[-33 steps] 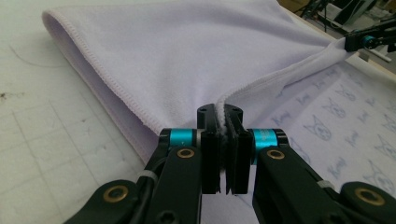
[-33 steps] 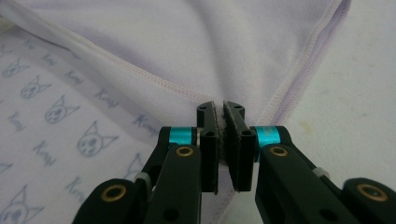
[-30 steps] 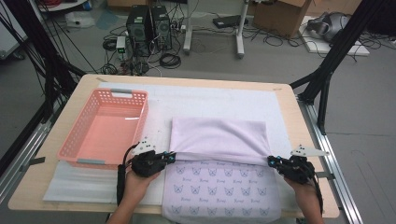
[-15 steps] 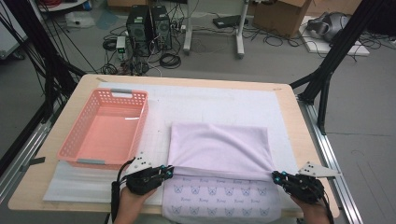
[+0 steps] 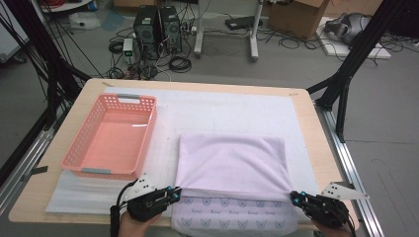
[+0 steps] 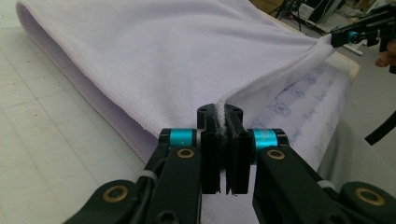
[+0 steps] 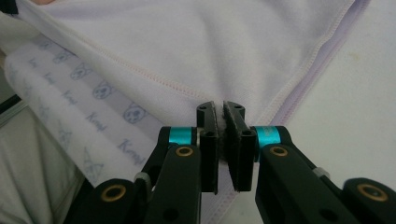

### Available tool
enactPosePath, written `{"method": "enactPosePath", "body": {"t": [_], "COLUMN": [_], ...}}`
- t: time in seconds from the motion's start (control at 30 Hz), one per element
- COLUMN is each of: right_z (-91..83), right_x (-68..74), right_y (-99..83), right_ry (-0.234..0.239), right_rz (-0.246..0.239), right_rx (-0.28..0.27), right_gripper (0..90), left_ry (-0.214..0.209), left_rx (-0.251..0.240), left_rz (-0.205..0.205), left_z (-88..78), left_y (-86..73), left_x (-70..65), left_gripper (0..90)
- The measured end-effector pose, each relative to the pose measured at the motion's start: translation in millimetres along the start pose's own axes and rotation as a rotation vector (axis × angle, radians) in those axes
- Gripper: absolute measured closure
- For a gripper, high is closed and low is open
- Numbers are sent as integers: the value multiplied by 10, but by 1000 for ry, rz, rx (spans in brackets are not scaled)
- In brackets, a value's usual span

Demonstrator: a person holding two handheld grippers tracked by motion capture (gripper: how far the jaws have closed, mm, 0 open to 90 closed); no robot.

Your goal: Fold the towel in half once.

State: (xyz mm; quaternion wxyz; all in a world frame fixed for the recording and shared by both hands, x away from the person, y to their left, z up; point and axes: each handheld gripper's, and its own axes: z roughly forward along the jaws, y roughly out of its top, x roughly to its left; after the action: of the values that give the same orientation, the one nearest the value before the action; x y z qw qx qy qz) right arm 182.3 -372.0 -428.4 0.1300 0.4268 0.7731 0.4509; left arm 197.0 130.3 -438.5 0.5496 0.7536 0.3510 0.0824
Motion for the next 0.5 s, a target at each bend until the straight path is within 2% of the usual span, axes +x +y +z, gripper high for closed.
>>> {"method": "enactPosePath", "body": {"t": [0.27, 0.37, 0.5], "right_z": [-165, -230, -307], "right_x": [138, 183, 231], "right_y": [-98, -147, -222], "right_ry": [7, 14, 21], "right_rz": [-13, -4, 8], "right_rx": [-8, -2, 14], "right_gripper": [844, 845, 844], "left_ry": [-26, -44, -66], "left_rx": [11, 26, 60], "left_rz": [17, 8, 21], "left_z": [-148, -205, -246], "left_y": [-60, -111, -180], "left_x": [-157, -233, -338], "left_gripper": [858, 858, 858]}}
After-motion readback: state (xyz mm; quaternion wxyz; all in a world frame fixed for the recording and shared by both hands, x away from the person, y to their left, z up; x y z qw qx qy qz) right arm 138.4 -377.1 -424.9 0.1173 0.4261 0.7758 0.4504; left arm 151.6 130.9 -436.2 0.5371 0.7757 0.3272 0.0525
